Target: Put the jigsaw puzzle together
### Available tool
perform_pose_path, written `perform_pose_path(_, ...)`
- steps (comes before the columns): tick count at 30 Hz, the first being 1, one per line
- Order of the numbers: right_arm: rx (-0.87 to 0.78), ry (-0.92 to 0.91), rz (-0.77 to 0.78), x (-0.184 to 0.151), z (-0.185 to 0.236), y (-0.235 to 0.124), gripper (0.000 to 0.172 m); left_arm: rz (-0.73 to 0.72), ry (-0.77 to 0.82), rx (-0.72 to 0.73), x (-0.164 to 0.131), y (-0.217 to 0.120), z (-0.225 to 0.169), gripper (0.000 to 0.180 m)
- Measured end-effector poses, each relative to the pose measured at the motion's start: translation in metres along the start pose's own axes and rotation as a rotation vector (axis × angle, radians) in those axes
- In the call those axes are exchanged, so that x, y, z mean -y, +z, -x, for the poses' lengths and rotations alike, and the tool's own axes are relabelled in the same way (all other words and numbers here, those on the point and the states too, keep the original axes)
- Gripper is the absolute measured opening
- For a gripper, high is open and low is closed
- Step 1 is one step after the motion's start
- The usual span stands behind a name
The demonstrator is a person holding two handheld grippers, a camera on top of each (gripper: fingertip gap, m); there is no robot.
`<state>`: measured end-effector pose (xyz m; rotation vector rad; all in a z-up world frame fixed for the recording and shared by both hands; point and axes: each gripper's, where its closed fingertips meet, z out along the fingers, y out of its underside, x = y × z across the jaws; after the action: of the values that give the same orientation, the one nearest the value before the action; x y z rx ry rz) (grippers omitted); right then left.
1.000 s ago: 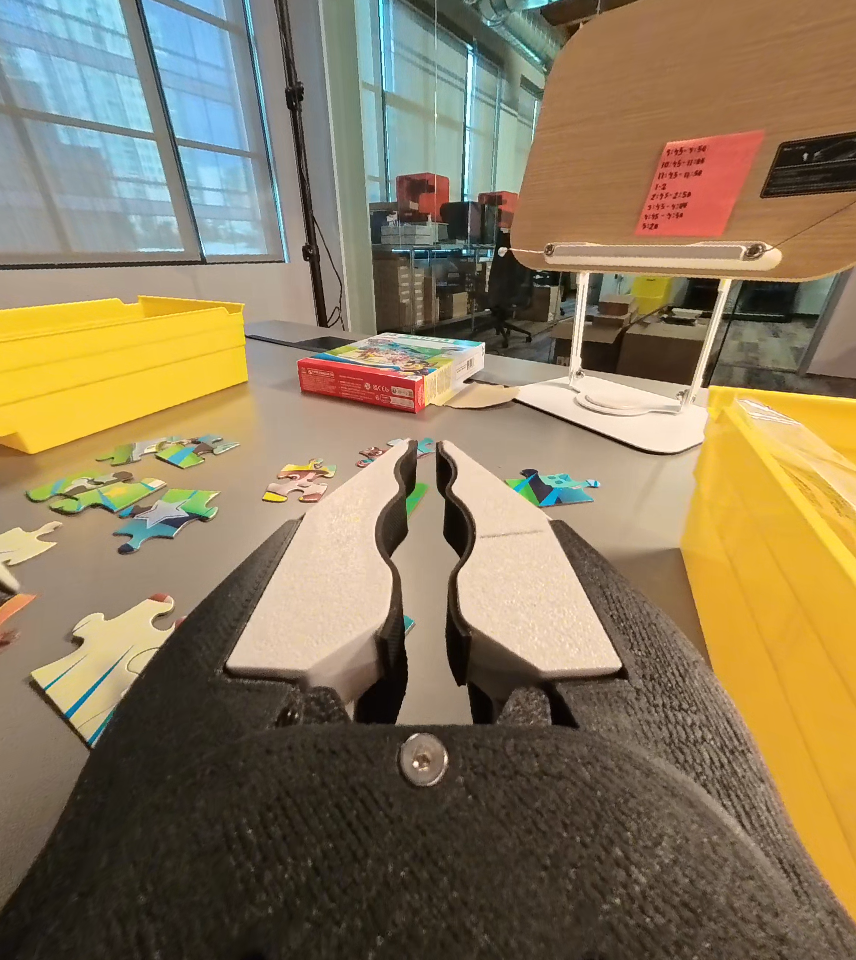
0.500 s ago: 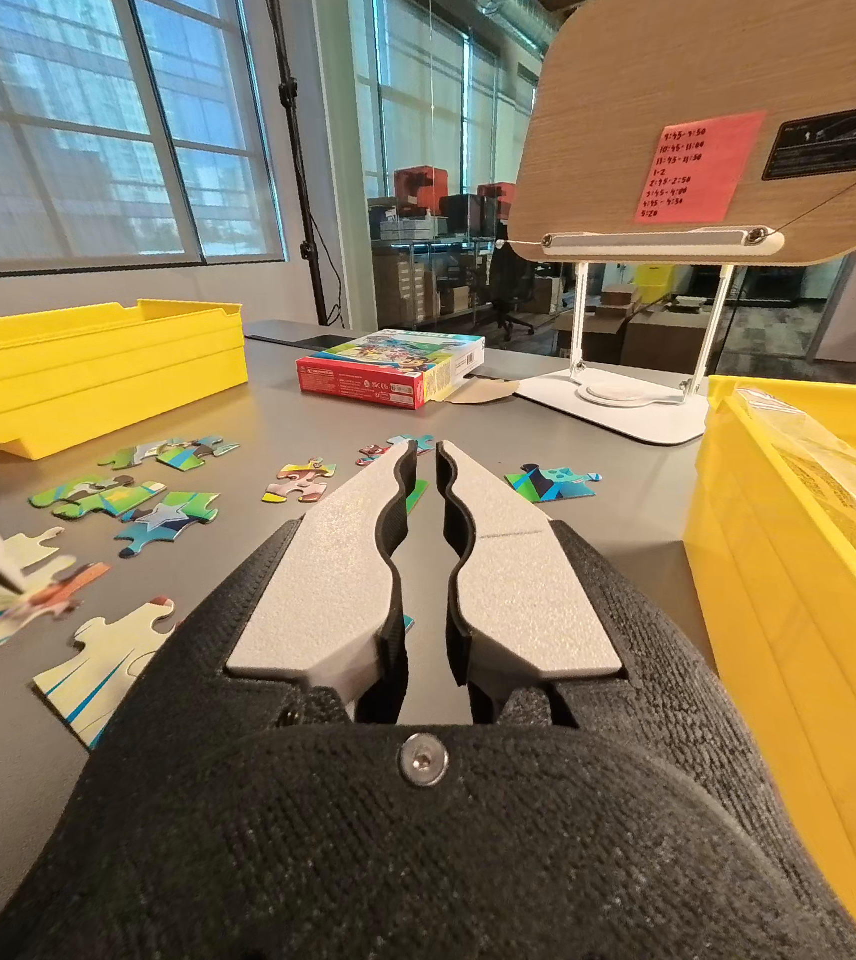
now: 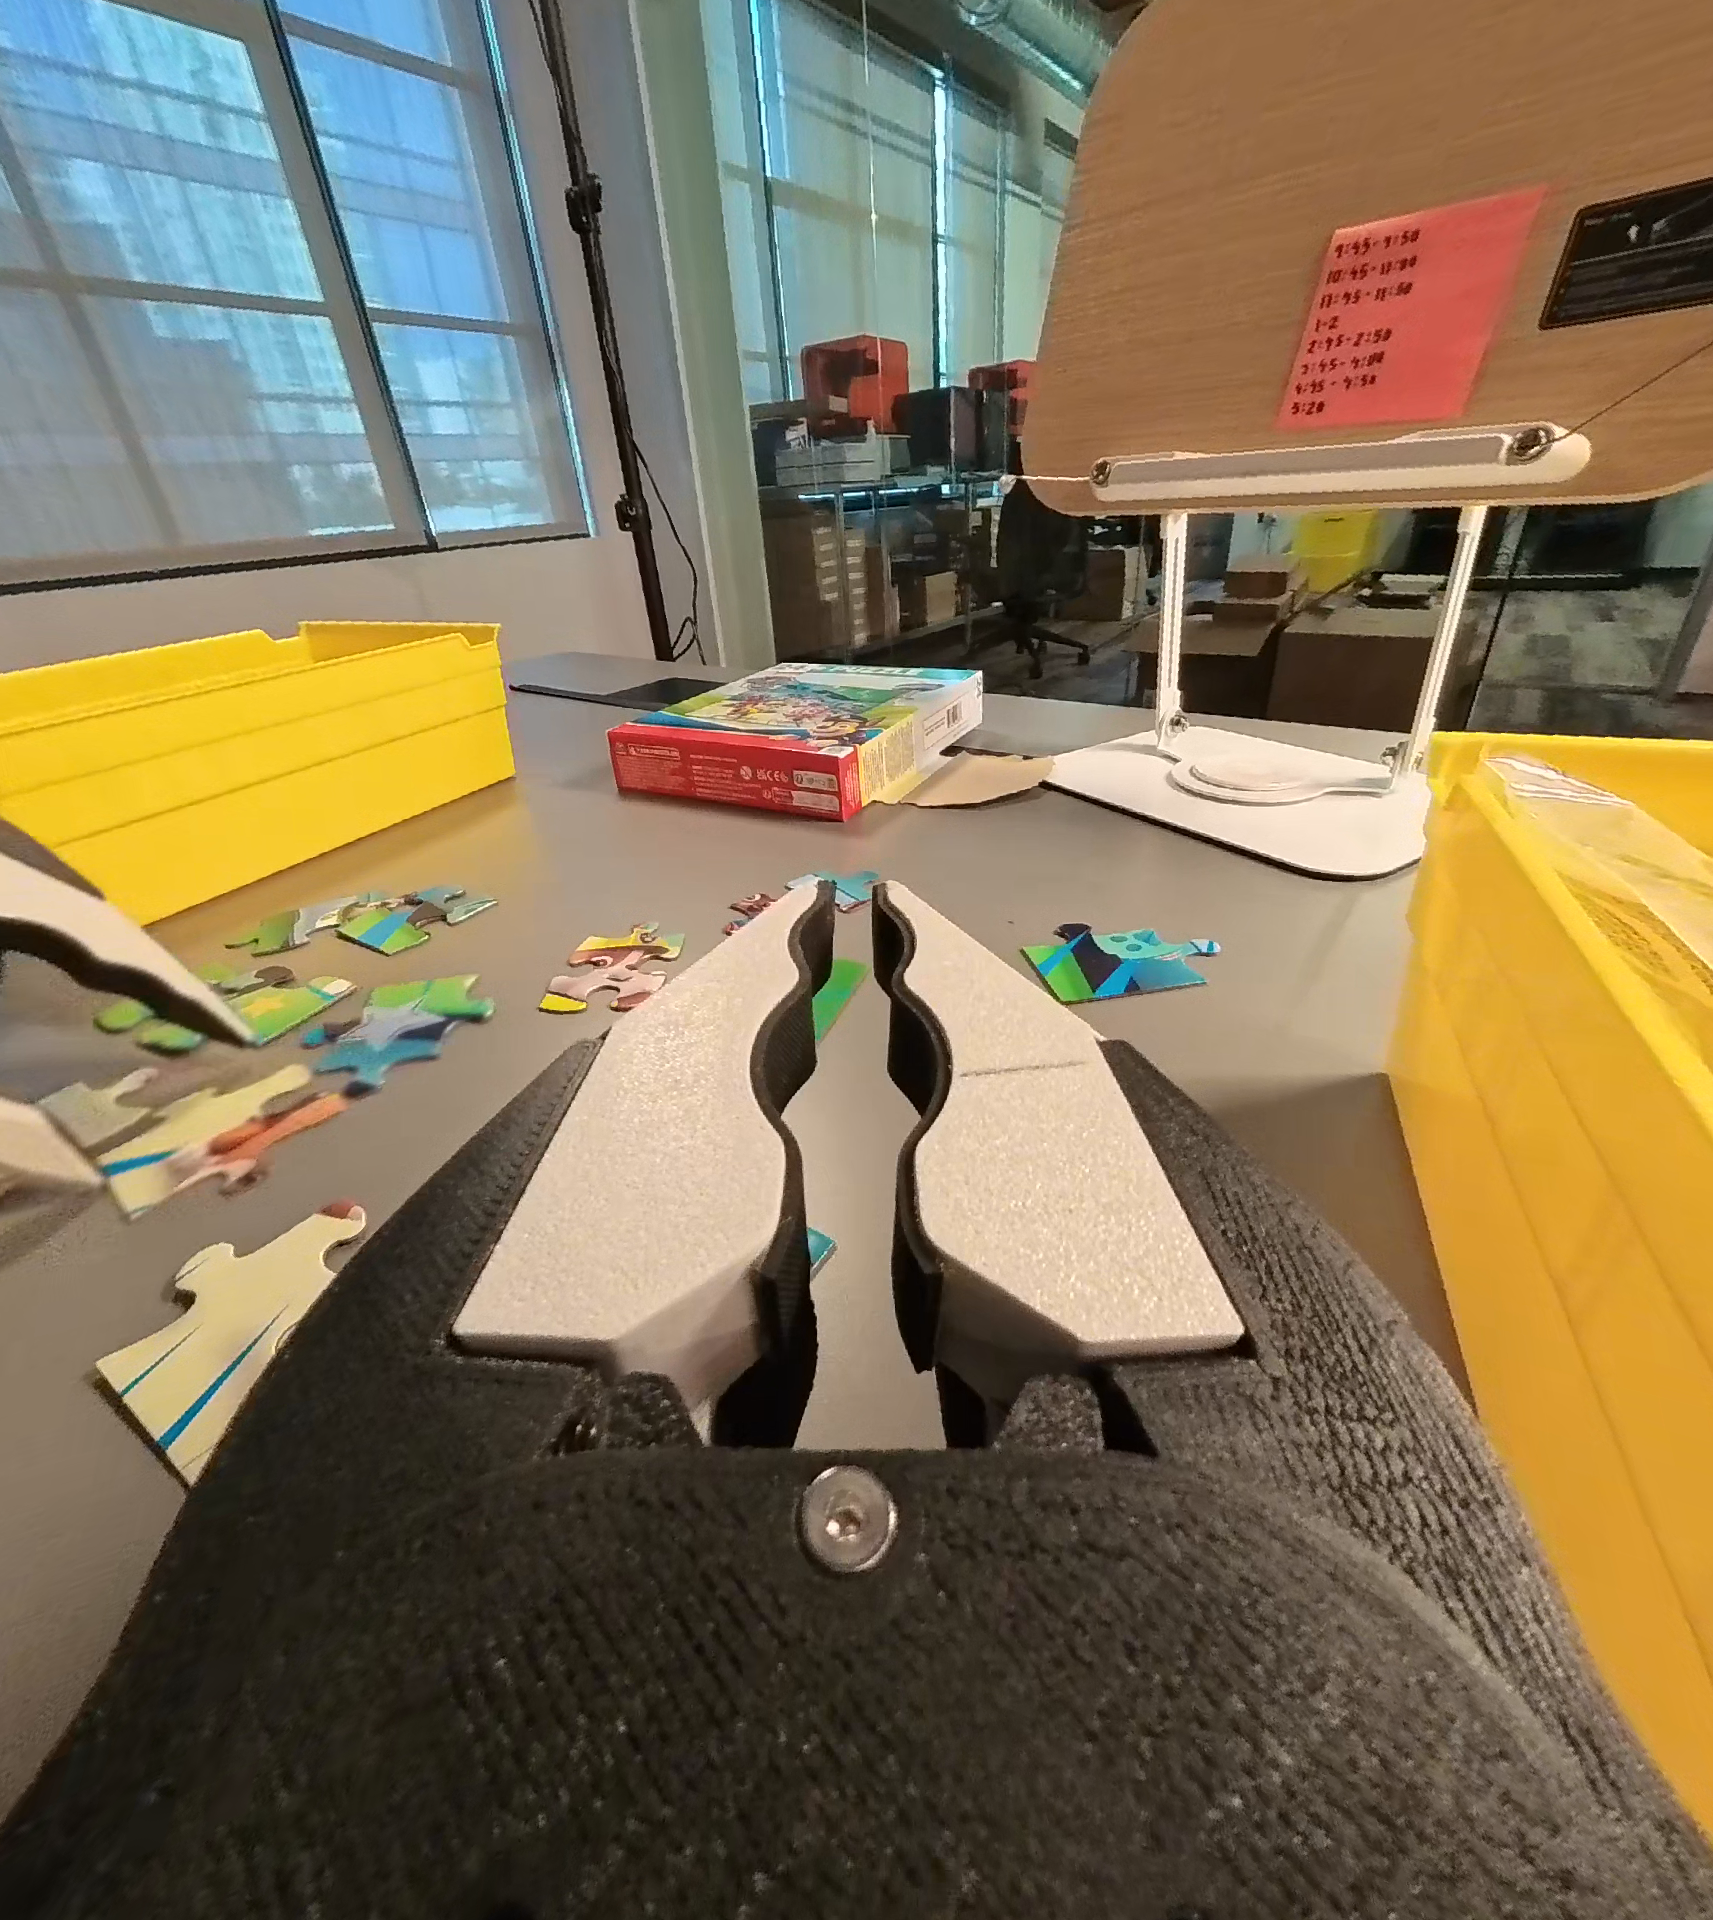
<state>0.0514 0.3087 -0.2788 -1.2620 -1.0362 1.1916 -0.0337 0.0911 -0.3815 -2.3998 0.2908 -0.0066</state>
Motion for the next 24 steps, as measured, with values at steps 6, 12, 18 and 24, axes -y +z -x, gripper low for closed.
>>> perform_pose_path(6,0.003,0.004,0.001,0.0,0.0,0.0,0.005,-0.011,-0.164,0.128,0.0,0.001,0.033,0.058)
perform_pose_path(12,0.016,-0.005,0.01,-0.002,0.003,0.002,0.005,-0.071,-0.057,-0.103,0.013,0.001,-0.01,0.019)
perform_pose_path(18,0.043,-0.076,0.052,-0.007,0.014,0.006,0.004,-0.036,-0.094,-0.07,0.017,0.017,0.007,0.0)
perform_pose_path(24,0.051,-0.103,0.069,-0.009,0.017,0.008,0.004,-0.015,-0.223,0.023,0.03,0.031,0.04,0.0)
